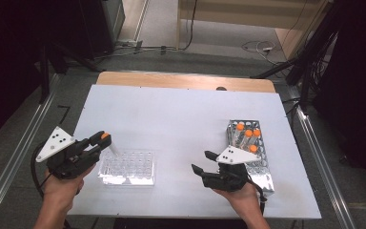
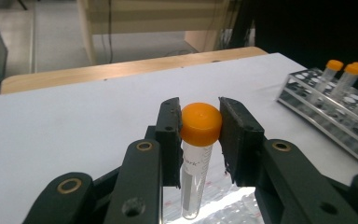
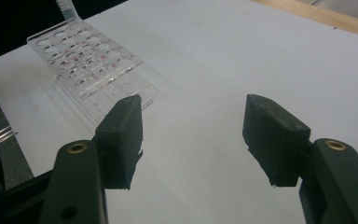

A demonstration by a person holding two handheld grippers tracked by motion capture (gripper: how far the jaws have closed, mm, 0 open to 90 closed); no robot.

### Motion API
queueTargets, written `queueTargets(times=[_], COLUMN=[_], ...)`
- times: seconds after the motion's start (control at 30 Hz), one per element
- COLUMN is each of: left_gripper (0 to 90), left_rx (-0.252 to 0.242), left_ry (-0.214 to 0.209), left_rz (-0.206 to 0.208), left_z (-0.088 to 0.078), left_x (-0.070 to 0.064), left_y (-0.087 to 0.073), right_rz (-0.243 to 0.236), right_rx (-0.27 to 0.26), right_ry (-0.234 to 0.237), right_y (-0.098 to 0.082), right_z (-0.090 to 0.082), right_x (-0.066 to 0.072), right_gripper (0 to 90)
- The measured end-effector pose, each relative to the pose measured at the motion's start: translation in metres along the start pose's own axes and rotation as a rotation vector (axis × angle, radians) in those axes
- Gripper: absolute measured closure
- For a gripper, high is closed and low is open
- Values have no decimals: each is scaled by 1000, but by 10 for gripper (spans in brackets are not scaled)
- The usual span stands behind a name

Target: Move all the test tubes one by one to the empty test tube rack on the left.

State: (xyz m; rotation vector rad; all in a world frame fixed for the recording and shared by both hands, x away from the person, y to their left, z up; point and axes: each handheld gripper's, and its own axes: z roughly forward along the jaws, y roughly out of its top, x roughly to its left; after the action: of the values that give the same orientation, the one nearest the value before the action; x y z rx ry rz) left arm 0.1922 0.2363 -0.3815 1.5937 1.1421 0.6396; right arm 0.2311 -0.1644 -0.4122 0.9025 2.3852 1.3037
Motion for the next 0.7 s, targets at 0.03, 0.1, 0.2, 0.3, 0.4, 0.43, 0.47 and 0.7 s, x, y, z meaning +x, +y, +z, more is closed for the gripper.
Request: queueTargets(times=[0.03, 0.1, 0.2, 0.3, 0.4, 0.43, 0.47, 0.7], left_gripper=[706, 706, 706, 706, 706, 706, 706, 706], left_rx=[2, 0, -4, -2, 2, 4, 8, 48], left_ry=[7, 22, 42, 61, 70, 73, 75, 86], left_rz=[-4, -11, -10, -13, -14, -14, -12, 3], left_z=[-1, -3, -6, -7, -7, -6, -6, 2], left_x=[3, 7, 10, 14, 16, 16, 17, 15], left_y=[-1, -2, -3, -3, -4, -4, -5, -14], right_rz=[1, 3, 4, 6, 7, 7, 9, 13], right_rx=[1, 2, -2, -3, -5, -6, -6, -7], right_ry=[-1, -1, -2, -1, -1, -1, -1, -3], right_y=[0, -1, -1, 0, 0, 0, 0, -1], right_z=[0, 0, 0, 0, 0, 0, 0, 0], right_x=[0, -1, -1, 0, 0, 0, 0, -1], right_gripper=[362, 363, 363, 364, 364, 364, 364, 363])
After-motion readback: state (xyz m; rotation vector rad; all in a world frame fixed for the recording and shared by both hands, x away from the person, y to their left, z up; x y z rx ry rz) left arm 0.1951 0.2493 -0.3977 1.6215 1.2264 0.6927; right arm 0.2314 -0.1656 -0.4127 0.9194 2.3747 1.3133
